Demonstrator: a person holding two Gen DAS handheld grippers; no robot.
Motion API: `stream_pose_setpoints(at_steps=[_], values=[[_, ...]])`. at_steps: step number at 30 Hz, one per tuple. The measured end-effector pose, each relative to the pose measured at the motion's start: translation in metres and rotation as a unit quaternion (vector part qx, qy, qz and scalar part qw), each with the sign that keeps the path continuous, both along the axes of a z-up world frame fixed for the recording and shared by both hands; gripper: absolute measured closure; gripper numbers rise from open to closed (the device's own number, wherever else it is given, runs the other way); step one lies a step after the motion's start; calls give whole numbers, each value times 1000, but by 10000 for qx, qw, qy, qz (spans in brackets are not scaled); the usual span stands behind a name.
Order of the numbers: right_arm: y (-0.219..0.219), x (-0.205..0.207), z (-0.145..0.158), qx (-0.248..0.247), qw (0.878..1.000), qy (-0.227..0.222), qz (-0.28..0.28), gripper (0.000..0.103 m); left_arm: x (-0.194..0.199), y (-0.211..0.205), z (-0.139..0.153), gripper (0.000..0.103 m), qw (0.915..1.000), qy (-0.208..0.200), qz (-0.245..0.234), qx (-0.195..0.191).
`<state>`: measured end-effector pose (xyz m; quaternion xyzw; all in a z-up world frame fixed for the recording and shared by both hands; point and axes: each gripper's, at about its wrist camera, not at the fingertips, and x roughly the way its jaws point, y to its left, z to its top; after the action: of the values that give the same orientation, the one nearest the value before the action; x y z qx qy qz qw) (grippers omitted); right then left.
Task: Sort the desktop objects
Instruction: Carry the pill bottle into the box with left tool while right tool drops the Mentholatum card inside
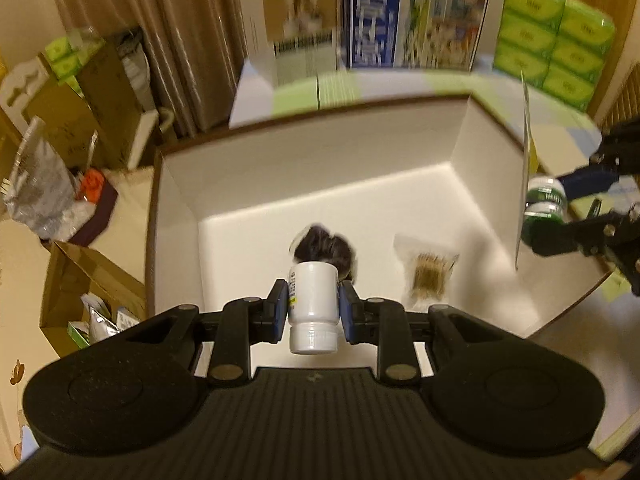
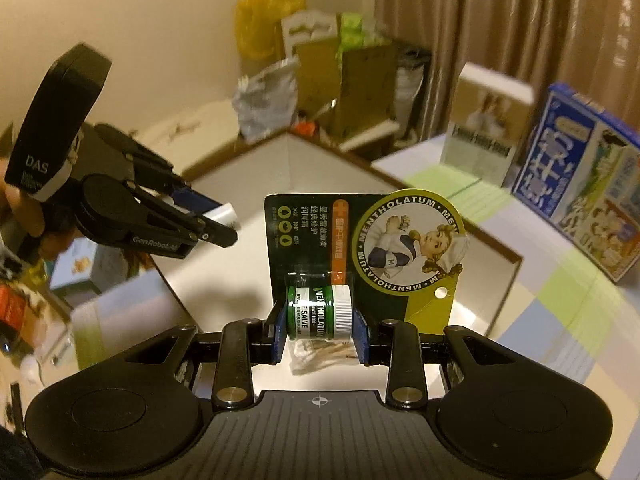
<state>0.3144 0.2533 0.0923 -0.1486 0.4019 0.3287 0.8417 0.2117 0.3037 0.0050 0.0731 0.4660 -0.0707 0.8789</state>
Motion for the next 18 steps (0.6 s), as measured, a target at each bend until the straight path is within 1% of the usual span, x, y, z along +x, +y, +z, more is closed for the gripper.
stream_pose_setpoints(at_steps=[6,9,12,15,18], values=[[6,25,-22,-517,9975,477,115,73,15,6,-32,80,9981,564,-200,141],[5,36,-29,-845,9939,670,233,73,18,7,-44,80,9965,759,-284,219],[5,43,-37,-1198,9884,839,401,73,22,7,-54,80,9944,972,-372,195],[6,46,-46,-1506,9817,1016,579,73,24,8,-61,80,9928,1108,-411,190],[7,48,-53,-1717,9751,1199,728,73,27,10,-57,80,9933,1062,-415,165]])
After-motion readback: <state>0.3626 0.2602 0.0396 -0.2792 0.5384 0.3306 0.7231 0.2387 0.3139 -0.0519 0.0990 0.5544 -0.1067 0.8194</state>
